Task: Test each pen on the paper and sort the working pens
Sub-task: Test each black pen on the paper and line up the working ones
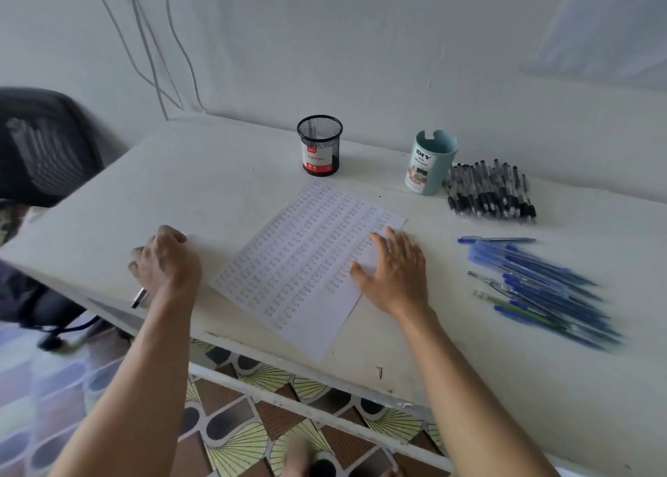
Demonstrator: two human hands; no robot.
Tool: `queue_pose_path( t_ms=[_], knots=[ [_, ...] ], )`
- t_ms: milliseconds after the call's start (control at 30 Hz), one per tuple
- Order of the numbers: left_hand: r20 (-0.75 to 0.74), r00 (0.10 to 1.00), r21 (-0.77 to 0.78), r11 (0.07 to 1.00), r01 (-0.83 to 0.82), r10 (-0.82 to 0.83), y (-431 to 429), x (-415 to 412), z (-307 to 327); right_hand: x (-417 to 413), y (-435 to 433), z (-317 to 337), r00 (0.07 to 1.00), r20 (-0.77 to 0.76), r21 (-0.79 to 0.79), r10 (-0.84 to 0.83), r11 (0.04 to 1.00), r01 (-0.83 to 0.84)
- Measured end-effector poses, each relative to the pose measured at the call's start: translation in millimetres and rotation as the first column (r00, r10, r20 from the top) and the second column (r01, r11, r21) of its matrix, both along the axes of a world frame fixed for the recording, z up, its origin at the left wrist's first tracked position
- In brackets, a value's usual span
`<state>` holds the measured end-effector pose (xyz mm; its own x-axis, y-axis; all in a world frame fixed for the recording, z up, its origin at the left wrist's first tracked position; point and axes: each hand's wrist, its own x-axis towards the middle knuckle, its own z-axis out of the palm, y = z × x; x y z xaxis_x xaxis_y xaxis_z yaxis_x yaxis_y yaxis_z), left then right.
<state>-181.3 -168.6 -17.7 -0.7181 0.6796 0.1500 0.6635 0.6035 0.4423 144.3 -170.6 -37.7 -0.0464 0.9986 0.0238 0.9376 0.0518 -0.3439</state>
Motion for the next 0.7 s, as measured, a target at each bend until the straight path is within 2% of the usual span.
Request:
queue_pose_path(
  t_ms=[100, 233, 300, 367, 400, 467, 500, 533, 633, 700],
  knots=[
    [-0.053, 0.990, 0.196, 0.971, 0.139, -0.131, 2, 7, 0, 0, 0, 0, 1.000, 0.000, -0.004, -0.002, 1.000, 0.002],
    [-0.153, 0.926, 0.481, 0.793, 0.375, -0.345, 8, 30, 13, 0, 0, 0, 1.000, 0.011, -0.012, -0.006, 1.000, 0.006],
    [-0.114, 0.906, 0.531, 0.746, 0.403, -0.408, 9, 48, 27, -1, 0, 0, 1.000, 0.012, -0.012, -0.010, 1.000, 0.010],
    [0.004, 0.886, 0.570, 0.729, 0.379, -0.464, 12, 63, 40, -1, -1, 0, 1.000, 0.014, -0.009, -0.011, 1.000, 0.011],
    [0.100, 0.845, 0.592, 0.714, 0.374, -0.525, 14, 69, 46, -1, -1, 0, 1.000, 0.014, -0.007, -0.012, 1.000, 0.012],
    [0.328, 0.647, 0.665, 0.654, 0.360, -0.689, 17, 80, 56, -1, -1, 0, 1.000, 0.008, -0.004, -0.015, 1.000, 0.015],
    [0.396, 0.542, 0.701, 0.625, 0.343, -0.741, 19, 85, 60, 0, -1, 0, 1.000, 0.005, -0.004, -0.016, 1.000, 0.016],
    [0.426, 0.476, 0.715, 0.609, 0.344, -0.769, 19, 91, 62, -1, -1, 0, 1.000, 0.000, -0.005, -0.016, 1.000, 0.016],
    [0.467, 0.420, 0.635, 0.626, 0.453, -0.778, 18, 108, 62, -1, -1, 1, 1.000, -0.009, -0.008, -0.020, 1.000, 0.020],
    [0.526, 0.303, 0.611, 0.601, 0.515, -0.795, 15, 114, 59, -2, -2, 2, 1.000, -0.012, -0.007, -0.021, 1.000, 0.021]
  ],
)
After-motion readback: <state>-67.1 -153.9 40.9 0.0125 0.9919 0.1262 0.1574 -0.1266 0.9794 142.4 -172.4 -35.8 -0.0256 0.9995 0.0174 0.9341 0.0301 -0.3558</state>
